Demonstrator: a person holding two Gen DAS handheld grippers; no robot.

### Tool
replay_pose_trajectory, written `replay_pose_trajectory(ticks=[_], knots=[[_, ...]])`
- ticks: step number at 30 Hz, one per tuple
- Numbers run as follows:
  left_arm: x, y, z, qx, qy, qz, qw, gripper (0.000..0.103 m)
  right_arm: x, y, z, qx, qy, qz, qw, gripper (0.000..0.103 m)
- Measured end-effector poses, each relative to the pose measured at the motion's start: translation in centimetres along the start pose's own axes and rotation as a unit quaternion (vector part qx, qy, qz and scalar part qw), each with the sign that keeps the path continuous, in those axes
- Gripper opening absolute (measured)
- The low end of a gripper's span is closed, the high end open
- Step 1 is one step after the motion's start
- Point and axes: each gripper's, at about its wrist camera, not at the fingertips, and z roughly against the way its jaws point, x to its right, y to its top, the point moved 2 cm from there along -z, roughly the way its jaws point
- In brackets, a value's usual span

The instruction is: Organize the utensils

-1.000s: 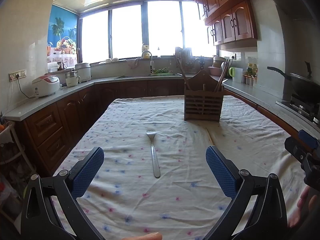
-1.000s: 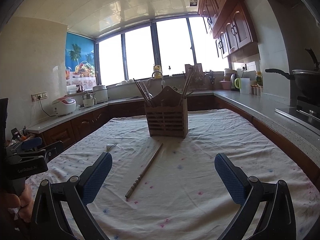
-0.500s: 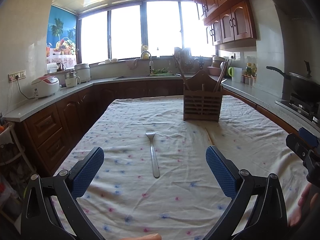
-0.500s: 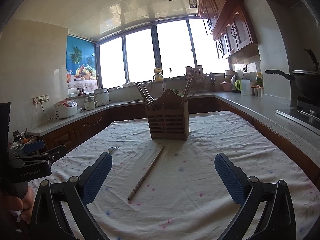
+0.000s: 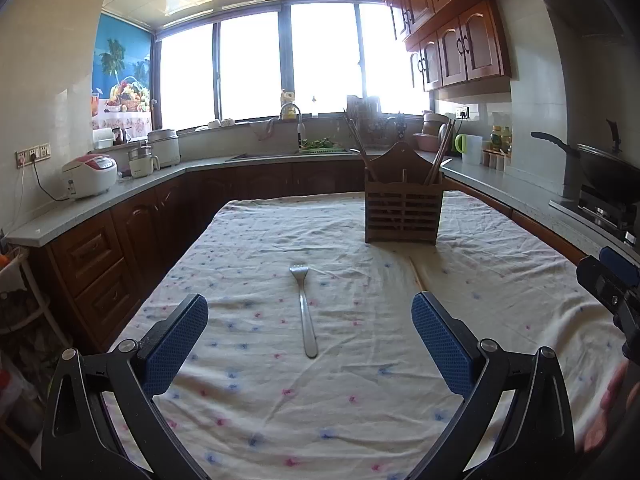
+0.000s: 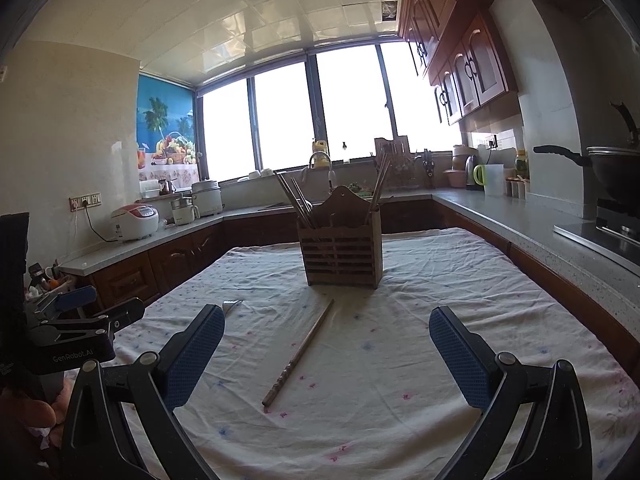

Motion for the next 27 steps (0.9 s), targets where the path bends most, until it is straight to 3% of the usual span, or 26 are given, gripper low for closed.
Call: replay_pose_trajectory(ticks=[27], knots=[[0.46,0.67,-0.76,-0.005,-0.009,-0.002,0.9999,0.103,0.30,0.72,-0.74,-0.007,0.000,-0.003,1.000,0.103]])
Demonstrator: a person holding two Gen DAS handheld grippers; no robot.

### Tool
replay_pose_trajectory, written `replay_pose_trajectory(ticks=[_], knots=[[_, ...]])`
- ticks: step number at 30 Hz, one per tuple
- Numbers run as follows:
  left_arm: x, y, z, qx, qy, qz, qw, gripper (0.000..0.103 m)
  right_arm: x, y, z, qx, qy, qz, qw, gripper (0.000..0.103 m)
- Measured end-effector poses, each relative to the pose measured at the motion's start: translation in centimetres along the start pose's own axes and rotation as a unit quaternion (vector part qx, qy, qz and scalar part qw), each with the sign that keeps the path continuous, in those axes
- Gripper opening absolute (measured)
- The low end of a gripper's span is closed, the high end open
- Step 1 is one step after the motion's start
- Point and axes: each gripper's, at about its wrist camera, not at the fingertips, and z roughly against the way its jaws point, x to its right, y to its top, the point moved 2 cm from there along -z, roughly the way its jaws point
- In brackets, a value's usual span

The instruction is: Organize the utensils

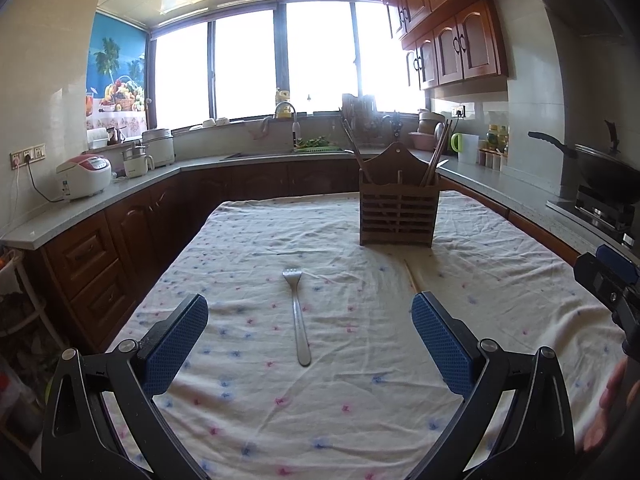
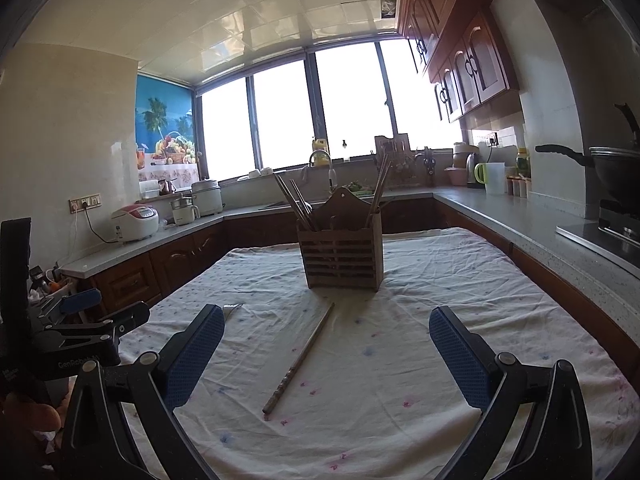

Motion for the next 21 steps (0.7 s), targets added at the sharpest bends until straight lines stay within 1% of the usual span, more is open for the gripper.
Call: replay_pose_trajectory(ticks=[21], knots=[[0.07,0.42,-0.88,-0.009,-0.007,-0.001,0.9999,0.103,0.69,0.05,-0.76,-0.010,-0.005,-0.009,1.000,0.103]])
